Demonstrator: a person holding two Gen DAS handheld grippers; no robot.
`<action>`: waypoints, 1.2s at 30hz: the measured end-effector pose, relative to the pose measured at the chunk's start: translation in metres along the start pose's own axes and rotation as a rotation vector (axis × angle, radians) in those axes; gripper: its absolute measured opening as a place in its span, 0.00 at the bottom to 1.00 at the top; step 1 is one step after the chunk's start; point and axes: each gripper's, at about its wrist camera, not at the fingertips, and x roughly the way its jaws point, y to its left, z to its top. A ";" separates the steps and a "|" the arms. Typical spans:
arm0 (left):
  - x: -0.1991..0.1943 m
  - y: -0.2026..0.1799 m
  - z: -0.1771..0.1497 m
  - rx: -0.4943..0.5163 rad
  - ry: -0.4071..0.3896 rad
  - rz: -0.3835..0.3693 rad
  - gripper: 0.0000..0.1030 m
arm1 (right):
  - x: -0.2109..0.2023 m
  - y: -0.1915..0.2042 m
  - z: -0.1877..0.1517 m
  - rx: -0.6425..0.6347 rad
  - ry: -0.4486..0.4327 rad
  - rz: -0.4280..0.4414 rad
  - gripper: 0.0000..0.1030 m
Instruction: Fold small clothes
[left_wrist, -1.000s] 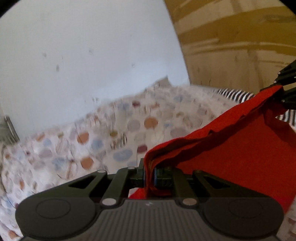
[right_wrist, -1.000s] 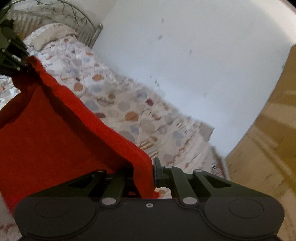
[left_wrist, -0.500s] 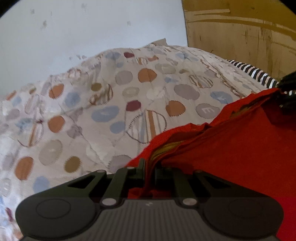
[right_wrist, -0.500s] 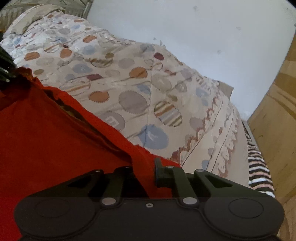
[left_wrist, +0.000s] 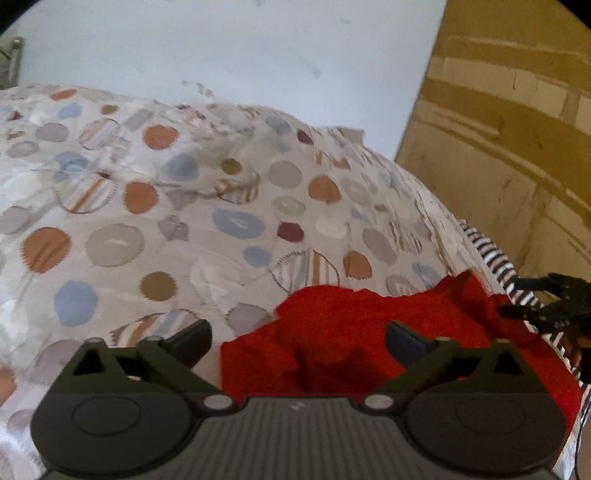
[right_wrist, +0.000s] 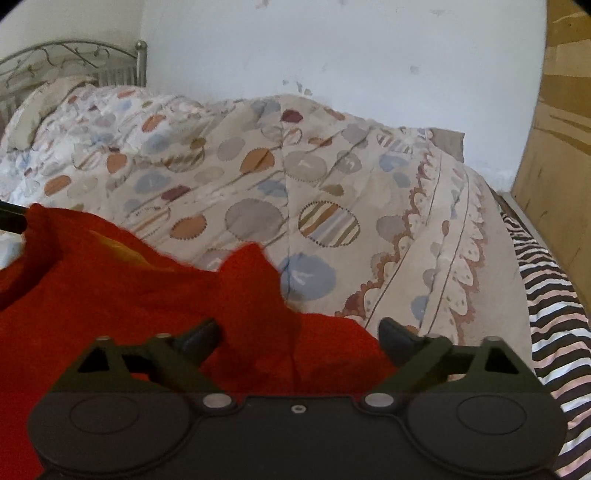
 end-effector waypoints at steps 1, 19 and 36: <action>-0.007 -0.001 -0.004 0.006 -0.009 -0.003 0.99 | -0.006 -0.001 -0.001 -0.005 -0.013 0.007 0.98; -0.019 -0.034 -0.057 0.092 0.095 0.009 0.15 | -0.006 0.038 -0.021 -0.228 0.011 0.142 0.76; -0.007 -0.022 -0.061 -0.050 0.048 0.093 0.10 | -0.019 -0.033 -0.056 0.221 -0.007 -0.086 0.04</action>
